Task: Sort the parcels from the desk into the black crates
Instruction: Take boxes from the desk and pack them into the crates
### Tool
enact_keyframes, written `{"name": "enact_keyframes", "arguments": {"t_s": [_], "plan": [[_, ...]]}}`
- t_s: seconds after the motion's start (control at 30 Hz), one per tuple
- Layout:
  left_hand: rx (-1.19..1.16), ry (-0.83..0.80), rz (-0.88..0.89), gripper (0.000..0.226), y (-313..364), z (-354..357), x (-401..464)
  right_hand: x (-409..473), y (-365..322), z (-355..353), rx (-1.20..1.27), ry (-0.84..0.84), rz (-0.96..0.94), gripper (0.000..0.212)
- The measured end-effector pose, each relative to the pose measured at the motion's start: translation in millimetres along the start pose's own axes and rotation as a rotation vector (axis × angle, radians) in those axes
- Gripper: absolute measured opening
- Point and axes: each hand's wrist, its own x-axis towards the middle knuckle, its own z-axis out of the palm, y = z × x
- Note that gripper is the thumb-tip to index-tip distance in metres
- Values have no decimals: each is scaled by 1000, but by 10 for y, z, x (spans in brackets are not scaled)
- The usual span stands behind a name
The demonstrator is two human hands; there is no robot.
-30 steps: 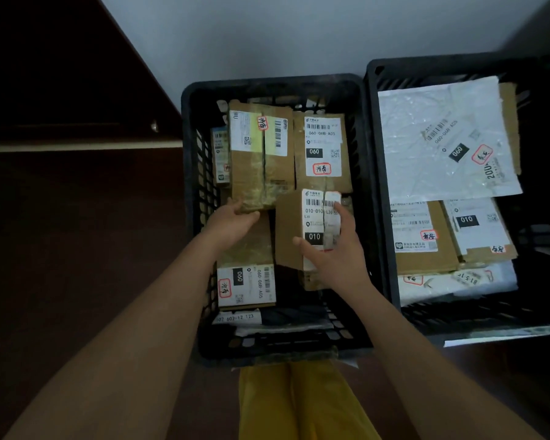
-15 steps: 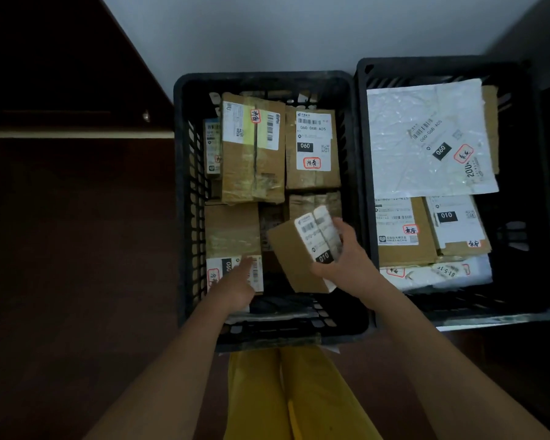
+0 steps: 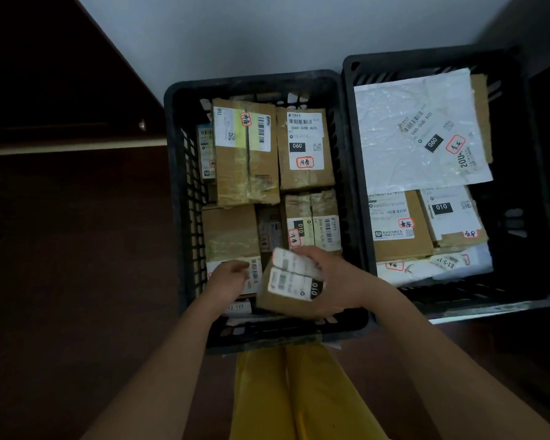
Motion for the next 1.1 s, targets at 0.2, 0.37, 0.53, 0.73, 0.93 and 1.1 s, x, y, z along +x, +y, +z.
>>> {"name": "enact_keyframes", "arguments": {"t_s": [0.2, 0.37, 0.53, 0.73, 0.93, 1.1], "plan": [[-444, 182, -65, 40, 145, 16, -110, 210, -121, 155, 441, 303, 5, 104], [-427, -50, 52, 54, 269, 68, -198, 387, -172, 308, 512, 507, 45, 92], [-308, -54, 175, 29, 237, 143, -113, 457, -133, 414, 392, 596, 18, 69], [-249, -24, 122, 30, 195, 133, -21, 499, -173, 427, 353, 568, 76, 66], [-339, 20, 131, 26, 229, 67, -146, 369, -325, 370, 327, 543, 36, 62], [-317, 96, 100, 25, 229, -186, -340, 296, -564, 423, 301, 480, 2, 63]]}}
